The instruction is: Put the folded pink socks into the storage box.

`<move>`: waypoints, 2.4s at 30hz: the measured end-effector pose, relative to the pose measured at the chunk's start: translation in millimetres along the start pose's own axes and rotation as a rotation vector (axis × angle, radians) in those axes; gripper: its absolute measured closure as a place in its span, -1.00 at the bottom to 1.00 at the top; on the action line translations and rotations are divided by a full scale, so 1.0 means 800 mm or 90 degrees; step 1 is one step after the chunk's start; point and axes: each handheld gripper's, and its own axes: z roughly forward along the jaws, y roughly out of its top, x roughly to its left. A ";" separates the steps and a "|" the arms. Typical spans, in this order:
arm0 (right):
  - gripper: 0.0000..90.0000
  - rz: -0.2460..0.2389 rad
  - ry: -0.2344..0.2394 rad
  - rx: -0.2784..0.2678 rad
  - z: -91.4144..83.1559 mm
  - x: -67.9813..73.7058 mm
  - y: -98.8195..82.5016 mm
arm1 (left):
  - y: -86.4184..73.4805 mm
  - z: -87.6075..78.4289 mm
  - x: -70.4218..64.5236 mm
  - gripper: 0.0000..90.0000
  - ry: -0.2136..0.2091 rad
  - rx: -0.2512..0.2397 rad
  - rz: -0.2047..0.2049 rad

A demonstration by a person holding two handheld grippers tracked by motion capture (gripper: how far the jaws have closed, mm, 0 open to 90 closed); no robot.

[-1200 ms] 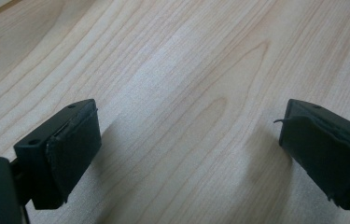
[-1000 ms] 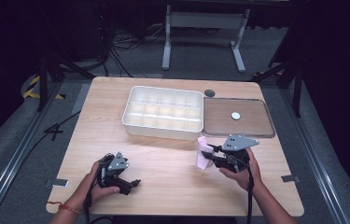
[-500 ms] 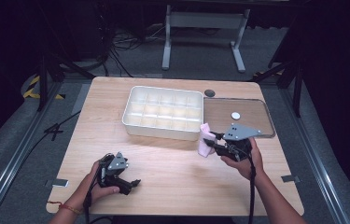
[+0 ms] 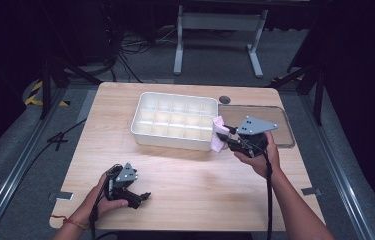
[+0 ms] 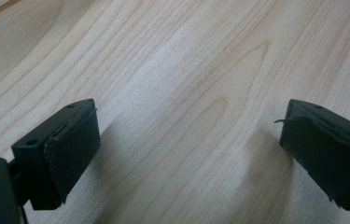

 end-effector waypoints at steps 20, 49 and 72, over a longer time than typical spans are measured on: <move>0.52 -0.017 -0.007 0.011 0.024 -0.009 0.028 | 0.001 0.001 0.000 -0.91 0.003 0.001 -0.004; 0.51 -0.048 -0.031 0.091 0.087 -0.018 0.023 | 0.004 0.004 0.003 -0.92 -0.006 0.004 0.006; 0.51 -0.076 -0.047 0.166 0.131 -0.015 0.004 | 0.004 0.004 0.002 -0.92 -0.002 0.003 0.005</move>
